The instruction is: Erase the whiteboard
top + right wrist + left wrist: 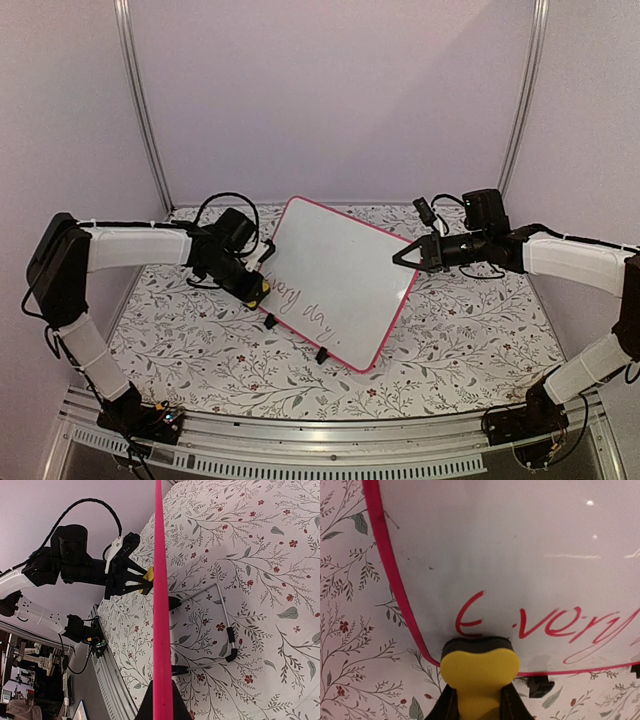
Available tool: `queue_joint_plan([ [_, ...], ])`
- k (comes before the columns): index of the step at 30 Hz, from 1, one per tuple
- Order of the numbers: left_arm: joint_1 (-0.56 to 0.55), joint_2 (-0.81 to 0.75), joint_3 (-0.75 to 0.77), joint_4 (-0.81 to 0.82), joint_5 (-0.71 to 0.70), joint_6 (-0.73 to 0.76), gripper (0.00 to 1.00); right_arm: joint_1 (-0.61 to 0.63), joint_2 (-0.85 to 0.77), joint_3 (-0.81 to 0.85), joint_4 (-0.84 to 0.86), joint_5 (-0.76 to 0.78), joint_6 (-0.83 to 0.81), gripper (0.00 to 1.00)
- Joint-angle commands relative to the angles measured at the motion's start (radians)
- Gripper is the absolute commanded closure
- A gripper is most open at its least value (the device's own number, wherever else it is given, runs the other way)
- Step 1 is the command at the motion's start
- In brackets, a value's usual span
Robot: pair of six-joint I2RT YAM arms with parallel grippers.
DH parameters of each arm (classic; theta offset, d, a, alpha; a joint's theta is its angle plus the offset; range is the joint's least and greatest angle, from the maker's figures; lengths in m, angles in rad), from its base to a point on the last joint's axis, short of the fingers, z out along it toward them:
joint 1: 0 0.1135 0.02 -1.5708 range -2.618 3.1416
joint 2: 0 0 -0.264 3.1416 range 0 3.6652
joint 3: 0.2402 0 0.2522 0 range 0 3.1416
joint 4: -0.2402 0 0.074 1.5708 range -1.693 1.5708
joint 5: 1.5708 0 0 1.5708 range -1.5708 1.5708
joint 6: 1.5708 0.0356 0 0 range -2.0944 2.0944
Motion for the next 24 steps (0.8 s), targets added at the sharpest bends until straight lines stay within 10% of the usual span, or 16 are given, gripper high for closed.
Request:
queue_joint_plan([
  [1, 0.012, 0.046, -0.018, -0.043, 0.028, -0.007, 1.0, 0.002, 0.0, -0.01, -0.049, 0.024, -0.015, 1.0],
  [14, 0.028, -0.15, 0.032, 0.071, -0.07, -0.014, 1.0, 0.003, 0.007, -0.001, -0.047, 0.015, -0.008, 1.0],
  [24, 0.053, 0.019, 0.085, 0.036, 0.048, -0.008, 1.0, 0.003, 0.01, 0.001, -0.054, 0.014, -0.004, 1.0],
])
